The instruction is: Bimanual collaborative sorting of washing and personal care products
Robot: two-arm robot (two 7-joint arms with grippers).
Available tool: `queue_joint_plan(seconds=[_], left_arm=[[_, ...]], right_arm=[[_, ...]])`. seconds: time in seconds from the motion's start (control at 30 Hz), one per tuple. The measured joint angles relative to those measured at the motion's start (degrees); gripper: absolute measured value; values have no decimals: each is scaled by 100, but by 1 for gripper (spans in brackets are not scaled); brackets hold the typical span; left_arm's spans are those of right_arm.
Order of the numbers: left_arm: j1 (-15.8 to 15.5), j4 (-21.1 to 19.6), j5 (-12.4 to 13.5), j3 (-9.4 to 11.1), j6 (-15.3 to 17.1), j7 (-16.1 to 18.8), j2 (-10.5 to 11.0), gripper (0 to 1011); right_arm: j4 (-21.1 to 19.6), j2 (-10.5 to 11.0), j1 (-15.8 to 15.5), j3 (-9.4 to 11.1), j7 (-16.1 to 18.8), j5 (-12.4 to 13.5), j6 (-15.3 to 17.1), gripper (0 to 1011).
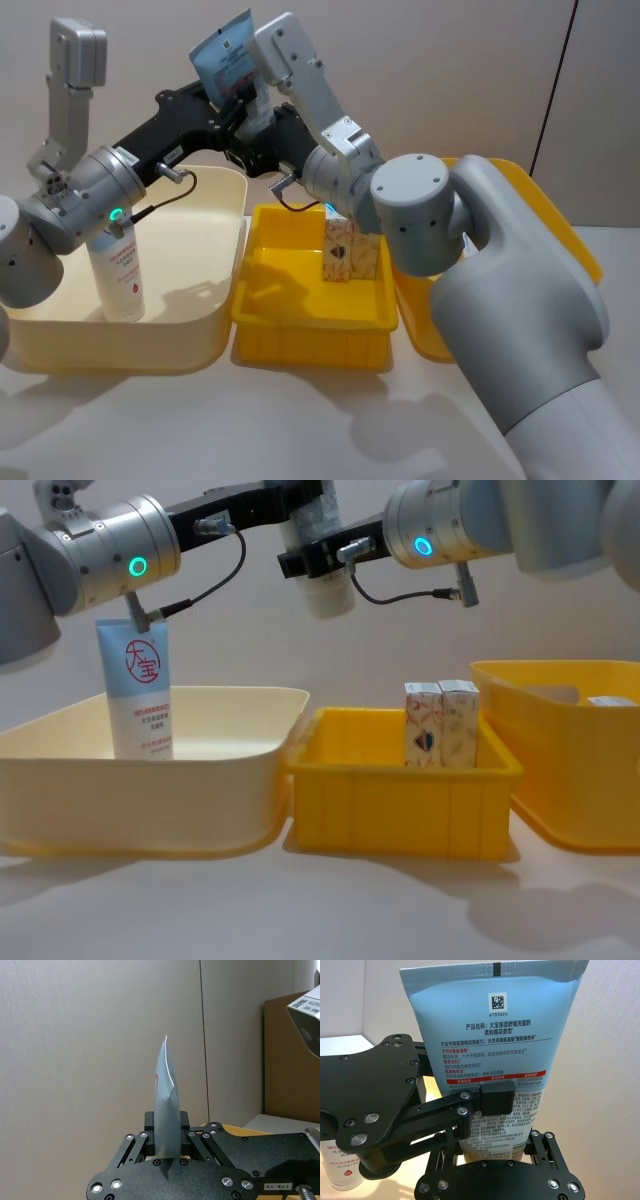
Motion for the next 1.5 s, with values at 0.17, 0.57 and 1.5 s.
queue_joint_plan(seconds=[0.17,0.57,1.5], left_arm=[[1,1,0,-1,-2,0,0,260],[1,1,0,0,-2,0,0,260],[1,1,-1,0,-2,-1,0,628]], right_arm=[[2,-2,0,3,-2,-2,0,596],[8,-7,1,7,-10,-5,0,576],[8,-6,0,6,-12,-7,3,575]])
